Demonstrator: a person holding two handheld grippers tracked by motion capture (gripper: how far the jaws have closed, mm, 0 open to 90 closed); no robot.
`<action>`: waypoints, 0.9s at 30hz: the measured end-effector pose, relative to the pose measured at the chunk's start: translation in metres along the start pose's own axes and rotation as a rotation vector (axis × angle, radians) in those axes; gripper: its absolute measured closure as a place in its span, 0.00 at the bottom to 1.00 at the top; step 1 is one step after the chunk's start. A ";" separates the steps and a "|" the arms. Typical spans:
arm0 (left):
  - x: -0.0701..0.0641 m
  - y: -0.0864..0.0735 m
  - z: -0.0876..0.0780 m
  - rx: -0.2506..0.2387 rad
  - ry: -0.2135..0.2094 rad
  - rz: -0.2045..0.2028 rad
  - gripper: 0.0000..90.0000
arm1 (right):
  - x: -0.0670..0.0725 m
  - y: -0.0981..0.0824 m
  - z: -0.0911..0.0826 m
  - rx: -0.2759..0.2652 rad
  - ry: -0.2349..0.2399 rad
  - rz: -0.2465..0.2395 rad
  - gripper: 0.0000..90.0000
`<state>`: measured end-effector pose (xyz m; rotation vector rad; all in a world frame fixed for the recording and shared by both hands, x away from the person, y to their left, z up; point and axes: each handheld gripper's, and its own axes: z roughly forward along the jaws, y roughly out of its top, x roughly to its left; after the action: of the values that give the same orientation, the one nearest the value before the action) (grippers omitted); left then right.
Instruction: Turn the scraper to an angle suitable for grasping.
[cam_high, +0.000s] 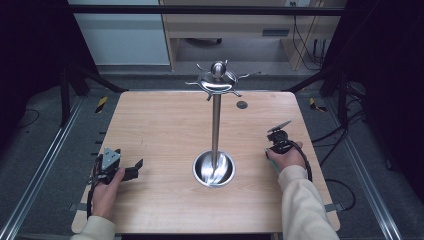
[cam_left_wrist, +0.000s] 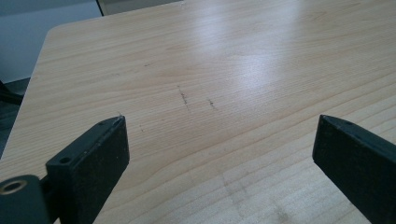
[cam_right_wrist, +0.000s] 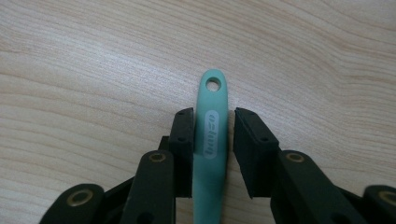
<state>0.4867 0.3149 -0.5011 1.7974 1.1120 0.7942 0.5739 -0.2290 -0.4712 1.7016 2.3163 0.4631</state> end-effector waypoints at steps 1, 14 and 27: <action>0.000 0.000 0.000 0.000 0.000 0.000 0.04 | 0.000 0.000 0.000 0.000 0.000 0.000 0.81; 0.000 0.000 0.000 0.004 -0.001 -0.002 0.04 | 0.002 0.001 -0.001 0.004 0.001 -0.005 0.83; 0.000 0.000 0.000 0.010 -0.004 0.002 0.04 | -0.005 -0.004 -0.041 -0.060 0.033 -0.011 0.83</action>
<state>0.4868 0.3144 -0.5011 1.8076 1.1134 0.7876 0.5568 -0.2392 -0.4344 1.6647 2.3088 0.5573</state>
